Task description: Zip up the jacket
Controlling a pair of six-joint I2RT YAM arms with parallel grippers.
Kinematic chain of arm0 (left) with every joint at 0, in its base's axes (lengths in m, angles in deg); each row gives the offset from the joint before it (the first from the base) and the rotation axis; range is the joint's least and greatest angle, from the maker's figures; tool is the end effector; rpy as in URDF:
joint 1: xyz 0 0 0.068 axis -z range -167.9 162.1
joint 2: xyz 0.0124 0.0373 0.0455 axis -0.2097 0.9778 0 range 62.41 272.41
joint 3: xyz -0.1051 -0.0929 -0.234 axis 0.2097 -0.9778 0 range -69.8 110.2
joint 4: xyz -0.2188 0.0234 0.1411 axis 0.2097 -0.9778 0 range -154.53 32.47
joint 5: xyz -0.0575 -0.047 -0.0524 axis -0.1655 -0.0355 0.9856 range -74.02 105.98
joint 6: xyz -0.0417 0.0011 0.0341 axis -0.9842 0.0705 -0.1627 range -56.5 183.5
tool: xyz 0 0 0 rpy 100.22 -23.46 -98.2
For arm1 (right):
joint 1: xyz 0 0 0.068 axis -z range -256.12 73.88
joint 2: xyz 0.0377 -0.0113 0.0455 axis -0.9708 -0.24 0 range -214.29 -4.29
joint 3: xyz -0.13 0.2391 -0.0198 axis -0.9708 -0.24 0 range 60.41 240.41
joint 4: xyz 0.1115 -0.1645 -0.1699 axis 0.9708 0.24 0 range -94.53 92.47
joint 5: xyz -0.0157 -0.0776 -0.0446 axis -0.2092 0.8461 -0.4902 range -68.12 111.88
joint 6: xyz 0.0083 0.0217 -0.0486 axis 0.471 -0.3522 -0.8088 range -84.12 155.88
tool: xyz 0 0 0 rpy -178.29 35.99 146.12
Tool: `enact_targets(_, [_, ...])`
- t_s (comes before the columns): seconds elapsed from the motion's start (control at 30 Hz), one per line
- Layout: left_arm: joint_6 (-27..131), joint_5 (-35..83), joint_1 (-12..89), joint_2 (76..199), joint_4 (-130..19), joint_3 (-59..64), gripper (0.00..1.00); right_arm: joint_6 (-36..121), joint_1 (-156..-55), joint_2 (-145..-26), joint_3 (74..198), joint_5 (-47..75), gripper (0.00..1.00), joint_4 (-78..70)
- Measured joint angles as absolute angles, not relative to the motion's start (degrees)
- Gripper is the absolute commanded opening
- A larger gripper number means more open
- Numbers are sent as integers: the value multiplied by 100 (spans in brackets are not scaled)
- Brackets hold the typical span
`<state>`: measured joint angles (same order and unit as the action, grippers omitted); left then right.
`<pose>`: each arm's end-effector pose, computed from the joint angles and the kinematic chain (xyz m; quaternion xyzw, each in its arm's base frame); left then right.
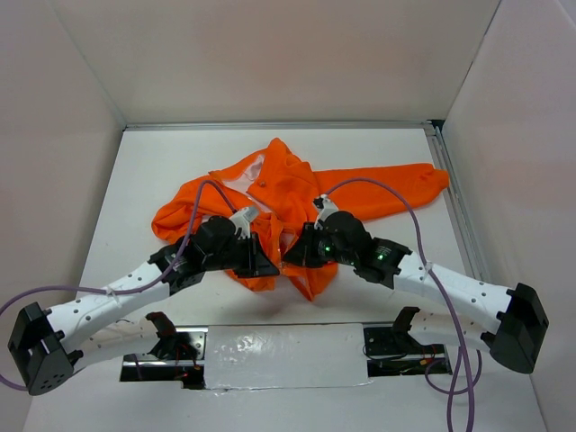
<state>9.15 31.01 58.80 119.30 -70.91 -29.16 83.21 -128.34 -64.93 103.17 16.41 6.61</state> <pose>0.1454 -0.1678 0.2701 0.0085 0.8594 -0.4567 0.2297 0.1430 0.1900 0.2726 -0.0610 0.8589 0.4136 0.2959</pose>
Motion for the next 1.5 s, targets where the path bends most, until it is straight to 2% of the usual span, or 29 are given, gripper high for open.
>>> enact_targets(0.1, [889, 3011, 5880, 11930, -7087, -2872, 0, 8431, -12836, -6491, 10317, 1569, 25, 659])
enact_targets(0.2, [862, 2967, 5871, 11927, -7083, -2840, 0, 8518, -12836, -6441, 10310, 1532, 28, 656])
enact_targets(0.43, [782, 2945, 5863, 11930, -7080, -2818, 0, 8647, -12836, -6292, 10199, 1427, 28, 567])
enact_targets(0.53, [782, 2945, 5863, 11947, -7085, -2809, 0, 8651, -12836, -6301, 10195, 1387, 32, 562])
enact_targets(0.93, [782, 2945, 5863, 11967, -7170, -2765, 0, 8547, -12834, -6489, 10195, 1306, 25, 549])
enact_targets(1.17, [786, 2928, 5863, 12087, -7290, -2590, 0, 8404, -12841, -6489, 10195, 1311, 32, 545])
enact_targets(1.5, [786, 2862, 5863, 12144, -7338, -2540, 0, 8221, -12887, -6487, 10164, 1269, 32, 628])
